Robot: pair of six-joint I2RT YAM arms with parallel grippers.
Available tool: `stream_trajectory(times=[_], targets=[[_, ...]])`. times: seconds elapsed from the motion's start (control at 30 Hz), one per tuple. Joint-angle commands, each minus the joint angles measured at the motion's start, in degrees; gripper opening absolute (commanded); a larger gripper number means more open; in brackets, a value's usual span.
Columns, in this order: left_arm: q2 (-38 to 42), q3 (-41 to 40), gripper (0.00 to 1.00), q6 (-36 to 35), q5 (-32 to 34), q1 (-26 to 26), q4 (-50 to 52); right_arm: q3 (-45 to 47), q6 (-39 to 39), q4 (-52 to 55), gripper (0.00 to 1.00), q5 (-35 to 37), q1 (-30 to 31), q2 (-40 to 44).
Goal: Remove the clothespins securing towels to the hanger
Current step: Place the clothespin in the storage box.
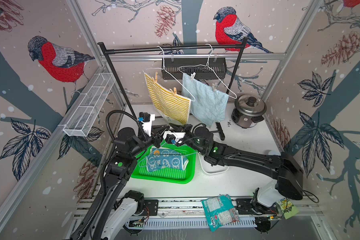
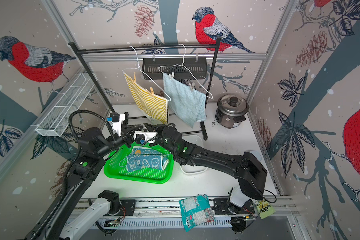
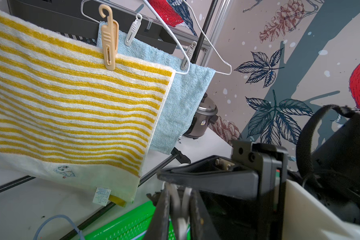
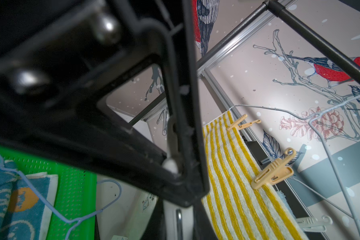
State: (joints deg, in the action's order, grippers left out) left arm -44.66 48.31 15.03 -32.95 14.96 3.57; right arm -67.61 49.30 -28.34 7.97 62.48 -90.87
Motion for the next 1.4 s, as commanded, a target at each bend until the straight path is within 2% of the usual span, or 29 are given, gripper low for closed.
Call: stream_trajectory(times=[0.0,0.2,0.33,0.5,0.6,0.87,1.1,1.23,1.37], targets=[[0.2,0.1,0.18,0.4,-0.6,0.0,-1.3,-0.4,-1.6,-0.8,0.07,0.5,-0.1,0.5],[0.8,0.1,0.49,0.4,0.6,0.1,-2.0,1.2,-2.2,0.5,0.03,0.8,-0.2,1.8],[1.5,0.2,0.60,0.5,1.6,0.1,-2.2,2.1,-3.0,1.0,0.03,1.0,-0.4,2.7],[3.4,0.1,0.72,0.8,6.2,0.1,-2.1,3.2,-4.9,2.4,0.03,1.8,-1.0,4.0],[5.2,-0.1,0.74,0.6,9.5,0.0,-2.7,4.3,-7.8,4.0,0.02,3.4,-1.6,5.5],[11.1,-1.1,0.78,-3.2,21.6,0.0,-3.5,3.7,-21.0,17.1,0.02,6.7,-3.3,12.0],[17.5,-7.0,0.81,-3.1,36.1,0.0,-7.2,-0.8,-35.4,34.9,0.02,9.6,-6.9,15.7],[19.8,-11.6,0.81,-4.6,39.3,0.1,-8.1,-0.1,-42.5,41.9,0.02,10.0,-9.1,17.7],[21.1,-16.5,0.80,-2.5,43.2,0.0,-8.8,3.5,-49.4,45.1,0.02,6.9,-11.6,21.1]])
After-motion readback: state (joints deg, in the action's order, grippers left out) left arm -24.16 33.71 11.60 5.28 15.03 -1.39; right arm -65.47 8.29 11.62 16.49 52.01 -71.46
